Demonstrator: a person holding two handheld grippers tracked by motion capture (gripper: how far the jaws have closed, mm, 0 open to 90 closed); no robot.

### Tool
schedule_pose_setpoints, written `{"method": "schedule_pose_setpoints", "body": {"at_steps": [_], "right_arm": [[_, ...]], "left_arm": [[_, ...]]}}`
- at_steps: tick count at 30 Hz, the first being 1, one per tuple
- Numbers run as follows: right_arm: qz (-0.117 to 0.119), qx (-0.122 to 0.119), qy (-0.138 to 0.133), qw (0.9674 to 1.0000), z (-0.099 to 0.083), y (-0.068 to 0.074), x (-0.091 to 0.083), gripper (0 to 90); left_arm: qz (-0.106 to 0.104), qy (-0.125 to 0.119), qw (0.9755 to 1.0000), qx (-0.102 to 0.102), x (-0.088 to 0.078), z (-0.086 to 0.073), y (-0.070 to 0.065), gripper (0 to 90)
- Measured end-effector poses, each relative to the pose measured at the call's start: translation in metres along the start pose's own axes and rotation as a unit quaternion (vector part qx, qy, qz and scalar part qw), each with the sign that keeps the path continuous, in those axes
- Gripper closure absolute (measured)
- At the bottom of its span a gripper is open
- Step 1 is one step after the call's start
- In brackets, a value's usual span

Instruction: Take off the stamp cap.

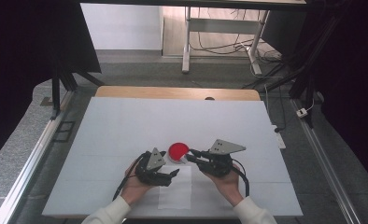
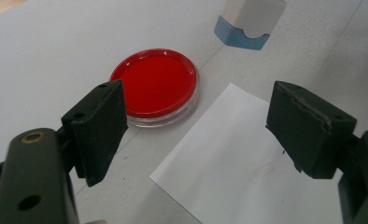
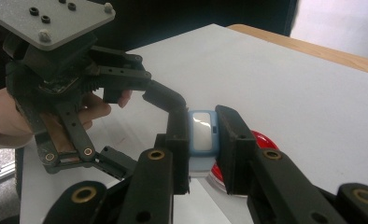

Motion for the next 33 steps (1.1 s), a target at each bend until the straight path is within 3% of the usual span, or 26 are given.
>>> {"method": "schedule_pose_setpoints", "body": {"at_steps": [33], "right_arm": [[0.0, -0.002, 0.011, 0.9999, -0.004, 0.004, 0.006, 75.3]], "left_arm": [[-0.008, -0.001, 0.9998, 0.016, 0.018, 0.009, -0.017, 20.8]]}}
Point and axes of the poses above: each handheld gripper's, and its own axes: x roughly forward along the jaws, z roughly out of its top, y roughly to its left, the point moved 4 cm from there along x, roughly forward along the jaws, and after that the axes turned 9 degrees about -x, right-handed, at the moved point
